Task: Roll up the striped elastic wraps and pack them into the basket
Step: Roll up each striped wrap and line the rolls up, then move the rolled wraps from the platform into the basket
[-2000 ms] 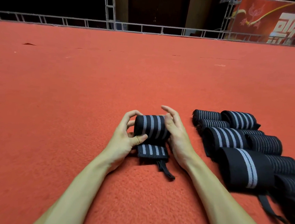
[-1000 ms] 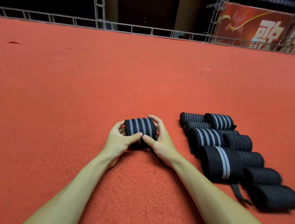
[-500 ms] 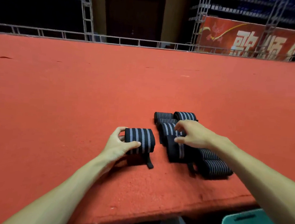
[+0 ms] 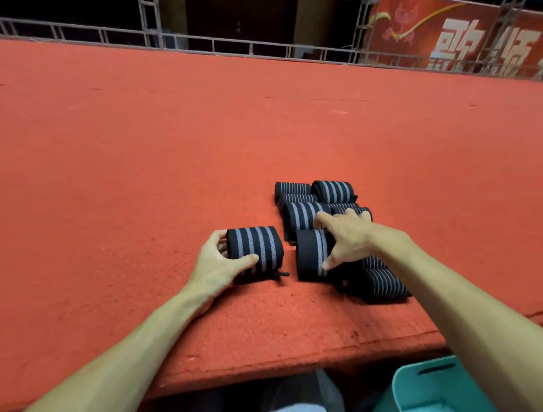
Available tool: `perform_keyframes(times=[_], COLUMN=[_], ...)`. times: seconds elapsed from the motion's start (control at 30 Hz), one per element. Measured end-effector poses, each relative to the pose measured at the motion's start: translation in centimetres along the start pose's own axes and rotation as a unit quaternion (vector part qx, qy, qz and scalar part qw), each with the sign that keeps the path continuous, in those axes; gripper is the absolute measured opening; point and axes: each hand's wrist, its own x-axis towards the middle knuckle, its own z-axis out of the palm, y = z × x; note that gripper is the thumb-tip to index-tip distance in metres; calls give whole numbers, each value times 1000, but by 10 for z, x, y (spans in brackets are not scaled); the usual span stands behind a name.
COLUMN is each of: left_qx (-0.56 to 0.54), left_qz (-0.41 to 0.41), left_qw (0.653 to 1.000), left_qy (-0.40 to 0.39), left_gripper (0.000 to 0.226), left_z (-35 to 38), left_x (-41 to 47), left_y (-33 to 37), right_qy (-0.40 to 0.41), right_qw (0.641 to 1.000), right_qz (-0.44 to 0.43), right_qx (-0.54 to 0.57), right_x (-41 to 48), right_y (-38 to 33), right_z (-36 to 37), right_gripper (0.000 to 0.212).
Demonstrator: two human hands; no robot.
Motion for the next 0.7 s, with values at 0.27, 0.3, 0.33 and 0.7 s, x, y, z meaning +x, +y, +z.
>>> perform_keyframes(times=[0.27, 0.3, 0.33, 0.7], left_qx=[-101, -118, -138, -260], left_qz=[-40, -41, -39, -48], left_qw=[994, 992, 989, 940], left_qy=[32, 33, 33, -215], left_gripper=[52, 50, 49, 94], left_z=[-8, -11, -15, 20], left_x=[-1, -3, -3, -51], left_y=[10, 15, 19, 97], right_qy=[140, 149, 159, 290], right_qw=[989, 986, 981, 841], right_qz=[-47, -53, -60, 101], right_qx=[30, 57, 99, 444], right_x=[-37, -43, -51, -199], right_y=[-24, -30, -36, -2], right_z=[-7, -11, -15, -15], right_gripper=[74, 71, 70, 59])
